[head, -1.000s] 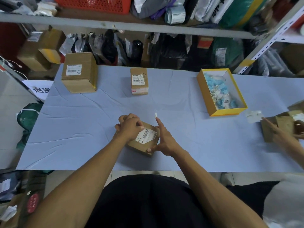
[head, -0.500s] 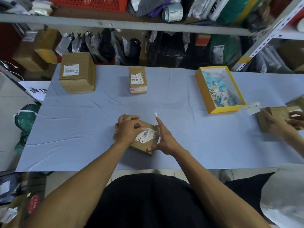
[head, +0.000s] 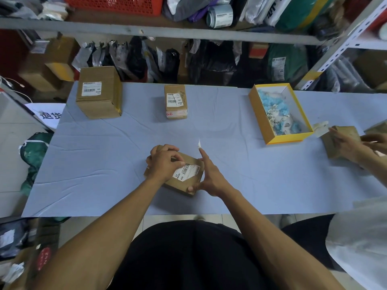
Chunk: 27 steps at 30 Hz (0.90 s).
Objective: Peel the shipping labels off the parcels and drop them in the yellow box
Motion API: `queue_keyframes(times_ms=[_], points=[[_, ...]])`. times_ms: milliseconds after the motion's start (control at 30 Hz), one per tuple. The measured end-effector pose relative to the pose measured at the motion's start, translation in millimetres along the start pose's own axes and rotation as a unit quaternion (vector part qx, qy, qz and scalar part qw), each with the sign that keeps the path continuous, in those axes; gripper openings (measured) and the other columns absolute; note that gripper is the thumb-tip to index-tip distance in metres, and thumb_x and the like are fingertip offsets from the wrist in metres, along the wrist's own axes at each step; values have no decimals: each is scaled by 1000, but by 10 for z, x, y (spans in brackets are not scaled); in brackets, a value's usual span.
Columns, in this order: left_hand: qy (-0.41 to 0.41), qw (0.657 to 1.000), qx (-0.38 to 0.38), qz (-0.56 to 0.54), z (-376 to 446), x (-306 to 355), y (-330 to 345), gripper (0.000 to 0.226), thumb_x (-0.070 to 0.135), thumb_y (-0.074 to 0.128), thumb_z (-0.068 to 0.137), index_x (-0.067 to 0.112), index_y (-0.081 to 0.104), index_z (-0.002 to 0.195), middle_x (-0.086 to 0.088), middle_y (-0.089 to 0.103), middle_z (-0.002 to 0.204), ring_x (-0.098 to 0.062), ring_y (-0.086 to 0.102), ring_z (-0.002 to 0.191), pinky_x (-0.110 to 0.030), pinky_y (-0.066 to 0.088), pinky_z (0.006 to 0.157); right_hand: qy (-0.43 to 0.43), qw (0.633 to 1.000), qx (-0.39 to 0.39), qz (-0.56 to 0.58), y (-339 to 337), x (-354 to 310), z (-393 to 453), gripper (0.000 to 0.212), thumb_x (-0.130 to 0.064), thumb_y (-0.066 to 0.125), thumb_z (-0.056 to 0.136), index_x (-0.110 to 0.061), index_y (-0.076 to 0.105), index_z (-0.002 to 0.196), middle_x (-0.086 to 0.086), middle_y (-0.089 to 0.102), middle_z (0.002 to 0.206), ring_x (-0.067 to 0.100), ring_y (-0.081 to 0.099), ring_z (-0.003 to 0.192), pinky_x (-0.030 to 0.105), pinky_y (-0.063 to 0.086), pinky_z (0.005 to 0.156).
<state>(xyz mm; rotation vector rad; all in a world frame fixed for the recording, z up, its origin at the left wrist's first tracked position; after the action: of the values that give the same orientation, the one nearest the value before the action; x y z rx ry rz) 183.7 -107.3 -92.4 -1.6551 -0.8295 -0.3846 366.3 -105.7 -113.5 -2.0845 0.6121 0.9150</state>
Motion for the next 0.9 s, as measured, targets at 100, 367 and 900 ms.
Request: queue_keyframes(times_ms=[100, 367, 900], points=[[-2, 1000, 11, -10, -2, -9, -4, 17, 32, 82, 73, 35, 68, 64, 26, 52, 109, -8, 36, 122, -35, 30, 97, -1, 1000, 3, -2, 0, 9, 1, 134, -30, 94, 55, -42, 1, 151, 3, 40, 141, 26, 39, 130, 39, 38, 105], [-10, 1000, -8, -4, 7, 18, -31, 20, 31, 82, 73, 37, 67, 61, 24, 55, 103, -10, 37, 122, -35, 31, 97, -5, 1000, 1, 5, -12, 14, -10, 135, -28, 94, 55, -40, 1, 152, 4, 40, 142, 25, 39, 130, 38, 37, 107], [-24, 999, -43, -4, 81, -1, -33, 26, 31, 84, 70, 39, 64, 55, 24, 55, 99, -15, 42, 122, -45, 37, 100, -8, 999, 0, 35, 28, 64, 7, 136, -27, 95, 55, -38, 0, 152, 1, 36, 145, 24, 38, 131, 30, 35, 103]])
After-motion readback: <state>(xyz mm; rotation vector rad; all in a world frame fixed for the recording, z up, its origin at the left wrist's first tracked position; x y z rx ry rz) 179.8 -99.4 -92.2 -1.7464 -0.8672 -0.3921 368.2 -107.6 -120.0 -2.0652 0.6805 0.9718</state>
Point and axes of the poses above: each hand's wrist, its own z-axis towards the middle knuckle, its own y-axis out of the palm, x = y × z, the point moved 4 cm from there along z, towards the middle knuckle
